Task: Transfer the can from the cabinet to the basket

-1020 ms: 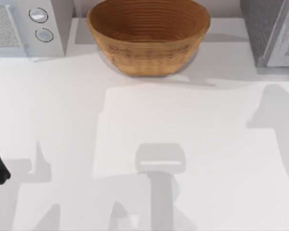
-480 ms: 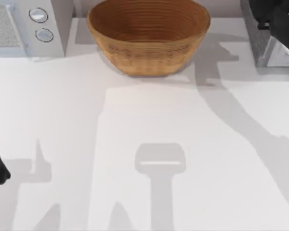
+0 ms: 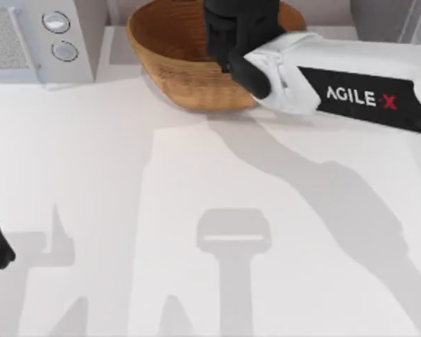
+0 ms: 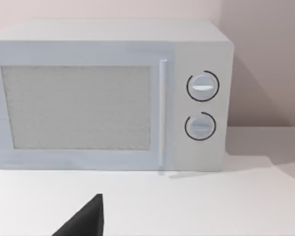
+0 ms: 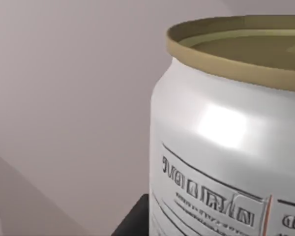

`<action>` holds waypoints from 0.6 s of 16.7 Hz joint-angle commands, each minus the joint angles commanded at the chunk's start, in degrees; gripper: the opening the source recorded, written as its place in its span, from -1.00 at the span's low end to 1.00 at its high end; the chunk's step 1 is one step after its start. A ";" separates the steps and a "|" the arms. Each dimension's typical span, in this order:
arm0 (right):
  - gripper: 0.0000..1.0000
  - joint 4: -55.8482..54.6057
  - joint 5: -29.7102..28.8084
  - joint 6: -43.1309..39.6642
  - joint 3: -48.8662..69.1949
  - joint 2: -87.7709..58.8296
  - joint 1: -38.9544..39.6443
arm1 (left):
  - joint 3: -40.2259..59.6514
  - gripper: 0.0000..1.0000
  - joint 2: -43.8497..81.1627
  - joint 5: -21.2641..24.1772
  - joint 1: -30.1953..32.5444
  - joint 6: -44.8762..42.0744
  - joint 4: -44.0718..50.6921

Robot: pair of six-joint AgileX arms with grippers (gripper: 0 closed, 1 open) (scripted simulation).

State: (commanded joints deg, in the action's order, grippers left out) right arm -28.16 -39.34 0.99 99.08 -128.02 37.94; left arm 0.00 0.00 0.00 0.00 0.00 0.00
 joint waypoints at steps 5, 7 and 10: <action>-1.00 -0.54 -0.71 0.01 1.82 -2.31 0.71 | 0.00 1.00 0.00 0.00 0.00 0.00 0.00; -1.00 -0.40 -0.52 0.14 1.28 -2.51 0.45 | 0.00 1.00 0.00 0.00 0.00 0.00 0.00; -1.00 -0.15 -0.13 0.06 3.25 -3.86 0.09 | 0.00 1.00 0.00 0.00 0.00 0.00 0.00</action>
State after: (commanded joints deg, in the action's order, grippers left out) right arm -28.31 -39.47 1.05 102.33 -131.88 38.03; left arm 0.00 0.00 0.00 0.00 0.00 0.00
